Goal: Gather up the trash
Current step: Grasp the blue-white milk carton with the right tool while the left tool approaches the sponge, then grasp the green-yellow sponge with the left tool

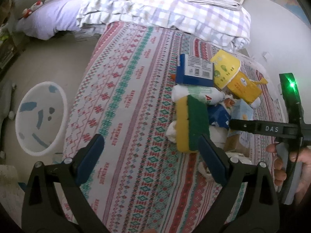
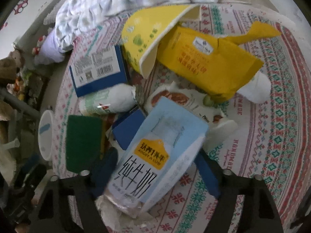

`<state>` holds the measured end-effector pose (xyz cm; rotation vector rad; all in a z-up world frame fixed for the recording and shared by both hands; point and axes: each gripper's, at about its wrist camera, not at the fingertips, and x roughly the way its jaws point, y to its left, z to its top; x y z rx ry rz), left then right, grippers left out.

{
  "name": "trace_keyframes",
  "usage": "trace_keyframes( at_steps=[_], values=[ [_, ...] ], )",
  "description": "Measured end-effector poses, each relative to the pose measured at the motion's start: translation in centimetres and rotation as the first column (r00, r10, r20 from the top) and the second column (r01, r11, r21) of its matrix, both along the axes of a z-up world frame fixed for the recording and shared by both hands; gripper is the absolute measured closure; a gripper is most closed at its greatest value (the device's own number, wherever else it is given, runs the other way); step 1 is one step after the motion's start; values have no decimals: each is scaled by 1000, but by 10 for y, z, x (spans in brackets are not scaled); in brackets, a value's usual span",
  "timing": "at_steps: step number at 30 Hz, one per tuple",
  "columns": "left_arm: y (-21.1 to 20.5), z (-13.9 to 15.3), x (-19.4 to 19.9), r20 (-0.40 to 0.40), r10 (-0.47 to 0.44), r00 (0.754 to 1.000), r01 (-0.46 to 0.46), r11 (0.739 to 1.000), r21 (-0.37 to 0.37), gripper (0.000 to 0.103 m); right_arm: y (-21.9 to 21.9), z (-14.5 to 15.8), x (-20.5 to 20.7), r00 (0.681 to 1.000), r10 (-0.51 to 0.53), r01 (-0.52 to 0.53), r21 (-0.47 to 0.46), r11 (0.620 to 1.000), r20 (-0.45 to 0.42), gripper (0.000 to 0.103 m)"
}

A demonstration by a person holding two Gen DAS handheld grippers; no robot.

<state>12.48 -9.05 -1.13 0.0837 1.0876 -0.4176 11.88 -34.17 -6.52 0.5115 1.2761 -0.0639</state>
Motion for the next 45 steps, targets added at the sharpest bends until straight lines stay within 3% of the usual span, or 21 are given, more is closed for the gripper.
trace_keyframes(
  at_steps=[9,17,25,28,30,31,35,38,45],
  values=[
    [-42,-4,-8,3,-93,996,93,996,-2,20,-31,34,-26,994,-50,52,-21,998,99,35],
    [-88,-21,-16,83,-165,983,150,976,159,30,-54,39,-47,989,-94,100,-46,994,114,35],
    [-104,-42,-15,74,-180,981,158,958,240,32,-70,37,-63,989,-107,111,-42,993,98,35],
    [-103,-41,-14,92,-175,980,146,954,261,46,-67,39,-60,989,-105,110,-42,993,101,35],
    [-100,-38,-13,88,-171,981,146,961,234,51,-65,41,-59,989,-101,106,-45,993,105,35],
    [-96,-36,-11,85,-158,984,137,967,216,66,-63,42,-59,989,-99,104,-46,993,108,35],
    [-79,-23,-3,61,-125,990,119,988,100,80,-55,49,-55,988,-86,93,-54,994,125,35],
    [-62,-18,-1,27,-100,995,100,995,19,85,-46,55,-51,987,-78,85,-46,995,140,35],
    [-38,-11,0,-1,-63,998,63,997,-51,88,-20,68,-34,981,-66,67,2,998,180,35]
  ],
)
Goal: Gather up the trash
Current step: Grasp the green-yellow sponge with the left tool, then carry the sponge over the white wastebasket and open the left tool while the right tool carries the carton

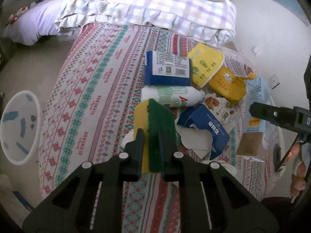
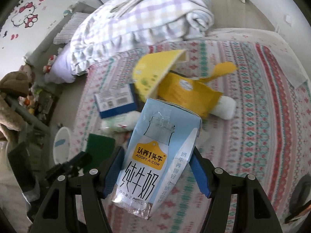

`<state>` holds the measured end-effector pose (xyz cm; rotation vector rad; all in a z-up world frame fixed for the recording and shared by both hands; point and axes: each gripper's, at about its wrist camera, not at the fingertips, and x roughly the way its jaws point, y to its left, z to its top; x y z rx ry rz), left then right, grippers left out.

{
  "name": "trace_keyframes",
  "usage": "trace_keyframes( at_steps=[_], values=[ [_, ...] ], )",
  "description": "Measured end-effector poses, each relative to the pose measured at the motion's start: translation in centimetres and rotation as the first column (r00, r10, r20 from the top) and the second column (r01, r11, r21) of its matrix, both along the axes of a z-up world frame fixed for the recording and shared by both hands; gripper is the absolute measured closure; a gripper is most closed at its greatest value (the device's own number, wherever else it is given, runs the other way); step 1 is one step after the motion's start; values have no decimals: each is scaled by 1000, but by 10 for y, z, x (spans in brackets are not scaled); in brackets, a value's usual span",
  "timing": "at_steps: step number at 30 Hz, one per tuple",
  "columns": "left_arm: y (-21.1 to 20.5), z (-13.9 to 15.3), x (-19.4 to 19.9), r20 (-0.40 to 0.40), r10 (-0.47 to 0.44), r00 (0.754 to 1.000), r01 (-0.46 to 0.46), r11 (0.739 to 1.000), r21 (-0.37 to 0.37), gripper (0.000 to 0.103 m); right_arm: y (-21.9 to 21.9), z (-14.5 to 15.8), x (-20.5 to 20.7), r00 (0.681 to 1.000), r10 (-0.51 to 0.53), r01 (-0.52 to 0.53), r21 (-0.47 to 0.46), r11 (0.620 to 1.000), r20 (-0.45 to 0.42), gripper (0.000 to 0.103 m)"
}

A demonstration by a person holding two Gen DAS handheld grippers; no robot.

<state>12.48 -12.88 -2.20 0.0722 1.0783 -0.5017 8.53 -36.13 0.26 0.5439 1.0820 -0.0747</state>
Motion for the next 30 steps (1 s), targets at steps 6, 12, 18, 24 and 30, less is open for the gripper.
trace_keyframes(
  at_steps=[6,12,18,24,30],
  values=[
    [19,19,-1,36,19,999,-16,997,-72,91,22,6,11,1000,17,-17,11,1000,16,35],
    [44,35,3,76,71,995,-64,994,-87,91,43,12,20,999,34,-34,2,999,37,35],
    [93,40,12,88,174,981,-166,982,-93,91,73,13,34,997,57,-58,17,998,50,35],
    [152,37,18,105,288,952,-282,957,-68,91,118,11,53,991,113,-115,20,993,64,35],
    [202,26,24,121,379,917,-378,925,-34,91,168,2,72,980,185,-185,-2,983,70,35]
  ],
)
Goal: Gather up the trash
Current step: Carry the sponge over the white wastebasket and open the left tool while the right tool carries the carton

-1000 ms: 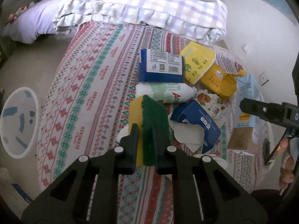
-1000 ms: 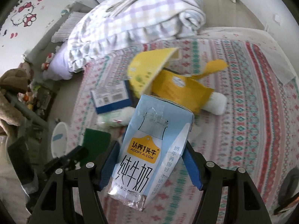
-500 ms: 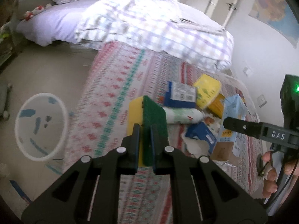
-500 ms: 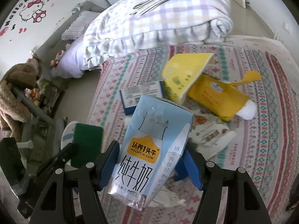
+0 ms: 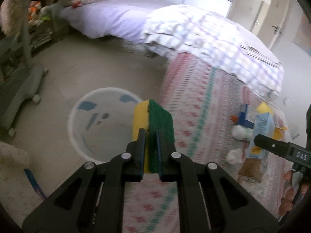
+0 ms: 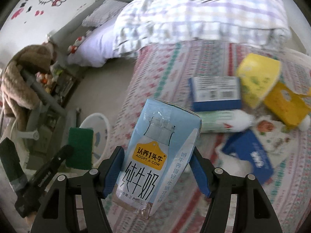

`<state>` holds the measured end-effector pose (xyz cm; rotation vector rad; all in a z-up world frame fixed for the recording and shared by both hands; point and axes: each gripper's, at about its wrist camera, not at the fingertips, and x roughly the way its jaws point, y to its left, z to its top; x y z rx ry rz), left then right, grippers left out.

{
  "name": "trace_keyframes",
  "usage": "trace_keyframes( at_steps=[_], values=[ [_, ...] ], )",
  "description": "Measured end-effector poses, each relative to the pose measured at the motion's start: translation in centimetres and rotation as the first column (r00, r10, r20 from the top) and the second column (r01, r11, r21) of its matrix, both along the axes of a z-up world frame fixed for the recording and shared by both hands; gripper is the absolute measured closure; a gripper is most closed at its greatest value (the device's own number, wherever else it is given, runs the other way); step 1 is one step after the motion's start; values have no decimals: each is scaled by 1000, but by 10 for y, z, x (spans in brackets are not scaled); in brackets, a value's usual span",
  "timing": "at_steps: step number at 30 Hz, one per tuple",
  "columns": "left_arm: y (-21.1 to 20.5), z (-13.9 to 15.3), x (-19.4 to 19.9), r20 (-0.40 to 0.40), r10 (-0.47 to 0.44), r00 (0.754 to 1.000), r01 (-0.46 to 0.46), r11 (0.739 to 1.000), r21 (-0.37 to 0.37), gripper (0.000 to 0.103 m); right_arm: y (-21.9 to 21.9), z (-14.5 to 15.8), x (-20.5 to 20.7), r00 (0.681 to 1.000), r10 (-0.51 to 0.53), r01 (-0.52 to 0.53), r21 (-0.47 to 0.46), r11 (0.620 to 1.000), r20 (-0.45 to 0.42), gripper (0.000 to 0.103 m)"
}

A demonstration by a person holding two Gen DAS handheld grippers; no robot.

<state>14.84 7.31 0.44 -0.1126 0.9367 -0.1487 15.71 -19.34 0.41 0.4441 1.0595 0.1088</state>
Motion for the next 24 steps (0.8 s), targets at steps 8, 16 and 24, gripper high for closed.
trace_keyframes(
  at_steps=[8,16,24],
  values=[
    [48,-25,15,24,103,994,-103,994,29,91,66,-17,37,996,80,-81,31,996,25,35],
    [73,-34,19,18,142,990,-142,989,34,90,131,-36,77,981,184,-183,-19,983,57,35],
    [92,-40,20,-8,162,987,-162,987,24,89,163,-46,93,965,250,-245,-74,967,80,35]
  ],
)
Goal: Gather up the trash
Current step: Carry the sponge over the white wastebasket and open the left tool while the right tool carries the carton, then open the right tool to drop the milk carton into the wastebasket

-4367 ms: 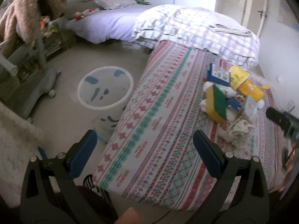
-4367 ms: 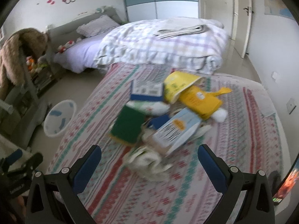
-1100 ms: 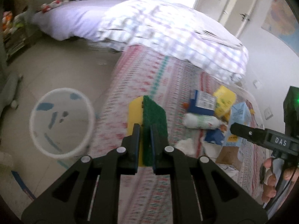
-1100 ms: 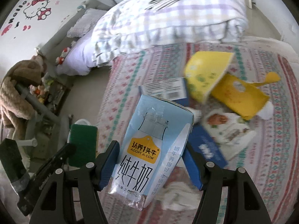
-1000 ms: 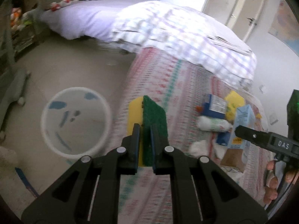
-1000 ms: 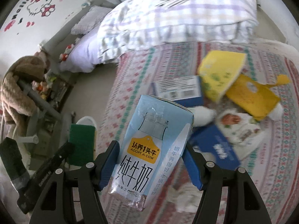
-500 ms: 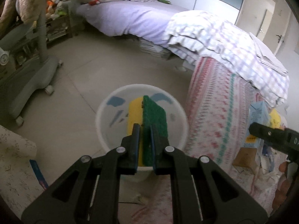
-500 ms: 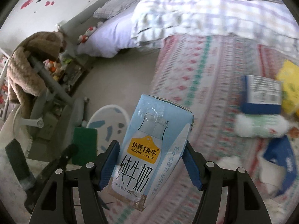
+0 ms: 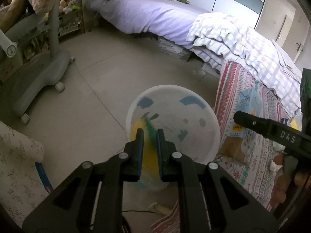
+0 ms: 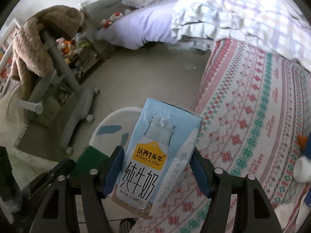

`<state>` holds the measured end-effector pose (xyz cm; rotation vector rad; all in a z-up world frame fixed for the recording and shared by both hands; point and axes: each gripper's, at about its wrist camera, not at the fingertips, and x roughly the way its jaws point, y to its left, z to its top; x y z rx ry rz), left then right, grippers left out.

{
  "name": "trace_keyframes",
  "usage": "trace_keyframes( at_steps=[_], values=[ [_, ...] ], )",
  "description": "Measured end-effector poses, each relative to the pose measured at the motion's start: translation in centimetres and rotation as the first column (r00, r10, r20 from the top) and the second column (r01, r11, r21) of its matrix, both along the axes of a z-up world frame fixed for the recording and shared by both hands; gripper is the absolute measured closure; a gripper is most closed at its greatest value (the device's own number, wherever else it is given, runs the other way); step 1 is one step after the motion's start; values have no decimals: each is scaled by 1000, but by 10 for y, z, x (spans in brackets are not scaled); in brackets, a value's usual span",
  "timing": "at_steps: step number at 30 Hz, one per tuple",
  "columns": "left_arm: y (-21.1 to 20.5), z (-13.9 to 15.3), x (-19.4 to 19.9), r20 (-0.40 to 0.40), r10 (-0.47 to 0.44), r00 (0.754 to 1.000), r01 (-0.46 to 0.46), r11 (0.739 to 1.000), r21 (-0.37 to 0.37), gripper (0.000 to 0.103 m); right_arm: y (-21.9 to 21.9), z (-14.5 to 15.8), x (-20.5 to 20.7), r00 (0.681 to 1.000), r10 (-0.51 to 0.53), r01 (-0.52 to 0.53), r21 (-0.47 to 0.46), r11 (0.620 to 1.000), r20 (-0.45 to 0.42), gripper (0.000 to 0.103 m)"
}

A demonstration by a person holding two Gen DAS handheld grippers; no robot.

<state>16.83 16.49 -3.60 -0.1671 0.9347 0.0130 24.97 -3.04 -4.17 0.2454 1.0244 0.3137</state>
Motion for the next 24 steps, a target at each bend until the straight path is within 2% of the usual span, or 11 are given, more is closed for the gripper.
trace_keyframes(
  at_steps=[3,5,7,10,13,15,16,24],
  values=[
    [7,-1,-1,-17,19,1000,-19,1000,-2,70,3,-2,3,1000,-2,2,10,1000,4,35],
    [12,1,-3,-11,50,999,-50,999,18,41,6,-6,7,1000,-2,2,13,1000,-2,35],
    [18,3,-5,-2,83,997,-83,996,28,30,6,-9,9,1000,-6,6,1,1000,-5,34],
    [23,4,-7,-8,96,995,-96,995,36,28,7,-11,11,1000,-8,8,13,1000,-10,34],
    [25,4,-9,-9,110,994,-109,992,65,20,7,-11,11,1000,-8,8,33,999,-2,33],
    [25,4,-12,-8,118,993,-117,990,81,15,6,-9,11,1000,-6,6,54,999,-1,21],
    [25,5,-12,-11,120,993,-118,989,85,13,5,-6,9,1000,-14,13,55,998,6,20],
    [13,16,-22,-1,90,996,-90,992,88,9,-8,24,-14,998,0,0,-11,1000,59,19]
  ],
)
